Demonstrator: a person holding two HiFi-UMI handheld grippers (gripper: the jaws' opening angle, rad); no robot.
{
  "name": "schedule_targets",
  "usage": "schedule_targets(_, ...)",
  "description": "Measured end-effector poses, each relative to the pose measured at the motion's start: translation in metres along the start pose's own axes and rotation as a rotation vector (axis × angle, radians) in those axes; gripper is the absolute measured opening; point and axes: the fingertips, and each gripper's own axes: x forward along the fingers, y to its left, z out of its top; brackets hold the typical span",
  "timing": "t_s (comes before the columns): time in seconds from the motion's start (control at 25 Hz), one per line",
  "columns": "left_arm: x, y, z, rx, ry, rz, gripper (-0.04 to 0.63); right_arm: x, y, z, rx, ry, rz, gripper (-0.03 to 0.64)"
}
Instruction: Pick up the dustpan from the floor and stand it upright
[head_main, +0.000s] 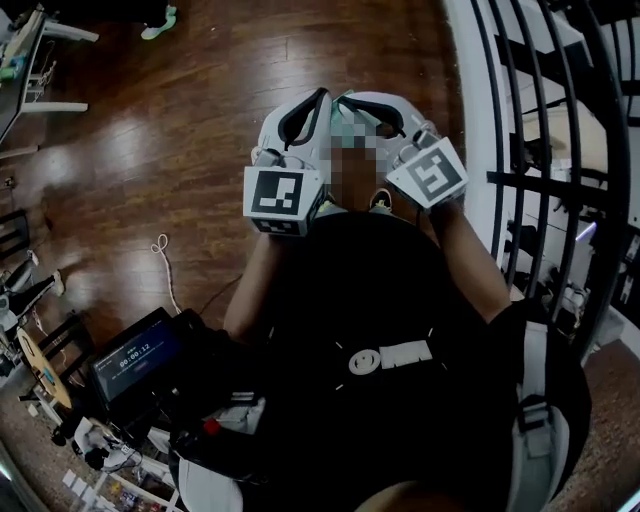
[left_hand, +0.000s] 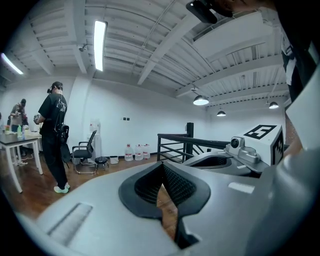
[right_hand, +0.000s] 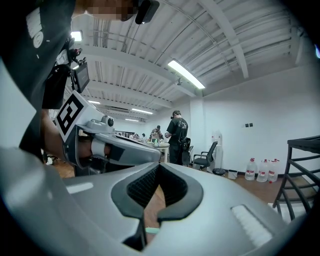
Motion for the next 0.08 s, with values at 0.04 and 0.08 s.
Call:
schedule_targets(0.04,0.0018,-0.0005,0.0023,-0.003,0.000,0.000,0.018,-0.0003,-0.0021,0.0019,0.001,-0.002,0.002,0.002)
schedule_targets(0.08,0.0038,-0.0009,0.0044,-0.006,-0.001,0.001,0.018,-0.0004,-0.0042,0.0036,0.001,-0.004,0.004,0.002)
